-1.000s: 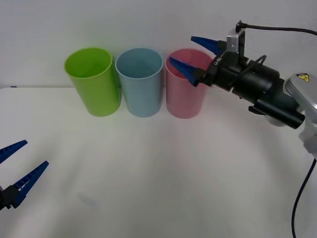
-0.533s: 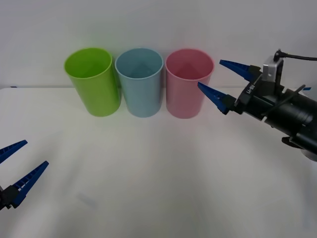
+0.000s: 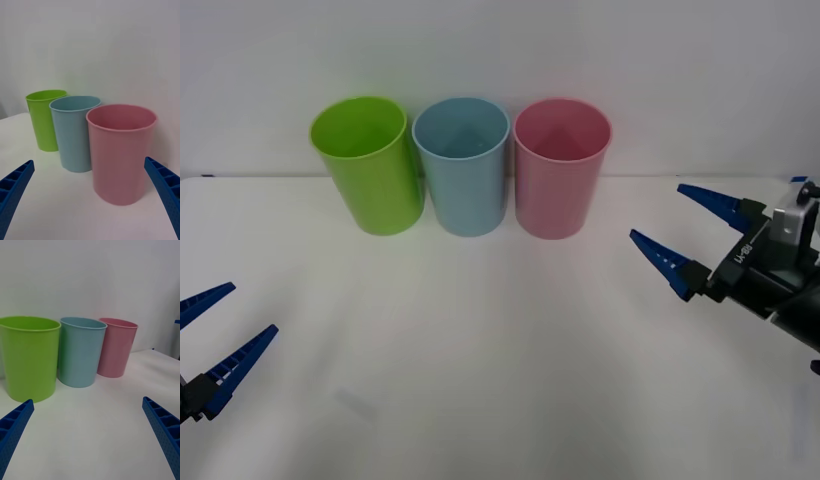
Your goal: Grasp the object on the table and drop it into the matching bin: aluminum can to the light blue bin, PET bottle to the pink bin.
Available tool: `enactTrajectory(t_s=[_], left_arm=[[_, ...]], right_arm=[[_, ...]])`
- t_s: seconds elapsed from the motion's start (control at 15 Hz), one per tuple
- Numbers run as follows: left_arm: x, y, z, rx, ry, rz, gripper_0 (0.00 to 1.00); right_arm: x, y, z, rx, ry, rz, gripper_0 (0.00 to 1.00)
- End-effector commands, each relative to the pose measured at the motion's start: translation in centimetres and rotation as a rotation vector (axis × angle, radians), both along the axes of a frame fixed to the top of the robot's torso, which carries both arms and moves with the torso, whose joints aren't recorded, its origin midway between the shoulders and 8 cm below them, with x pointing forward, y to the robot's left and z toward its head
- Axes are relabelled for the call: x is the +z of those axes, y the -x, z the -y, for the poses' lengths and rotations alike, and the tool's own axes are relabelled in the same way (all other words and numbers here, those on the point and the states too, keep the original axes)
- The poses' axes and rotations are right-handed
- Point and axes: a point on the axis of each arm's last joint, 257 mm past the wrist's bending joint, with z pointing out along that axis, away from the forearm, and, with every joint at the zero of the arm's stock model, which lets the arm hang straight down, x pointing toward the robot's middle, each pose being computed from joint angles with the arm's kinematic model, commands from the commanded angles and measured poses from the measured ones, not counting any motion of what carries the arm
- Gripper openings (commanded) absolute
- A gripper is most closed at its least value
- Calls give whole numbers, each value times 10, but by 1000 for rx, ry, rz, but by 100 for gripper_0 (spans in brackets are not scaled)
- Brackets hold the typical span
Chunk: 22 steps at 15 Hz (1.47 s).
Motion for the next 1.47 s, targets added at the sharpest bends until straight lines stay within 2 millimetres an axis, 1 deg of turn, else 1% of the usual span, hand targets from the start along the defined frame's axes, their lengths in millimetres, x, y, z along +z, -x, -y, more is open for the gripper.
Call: enactTrajectory(t_s=[0.07,0.47,0.67,1.0,1.2,1.47], left_arm=[[0,0,0,0,0,0,100],[0,0,0,0,0,0,100],[0,0,0,0,0,0,100],[0,0,0,0,0,0,100],[0,0,0,0,0,0,100],[0,0,0,0,0,0,100]], right_arm=[[-16,26,17,-36,9,-17,100],[-47,68,47,-113,76,0,100],[-59,86,53,-120,94,-3,100],[-79,123,66,-128,100,-44,100],[-86,136,74,-152,92,-60,100],[-93,143,75,-168,82,-78,100]])
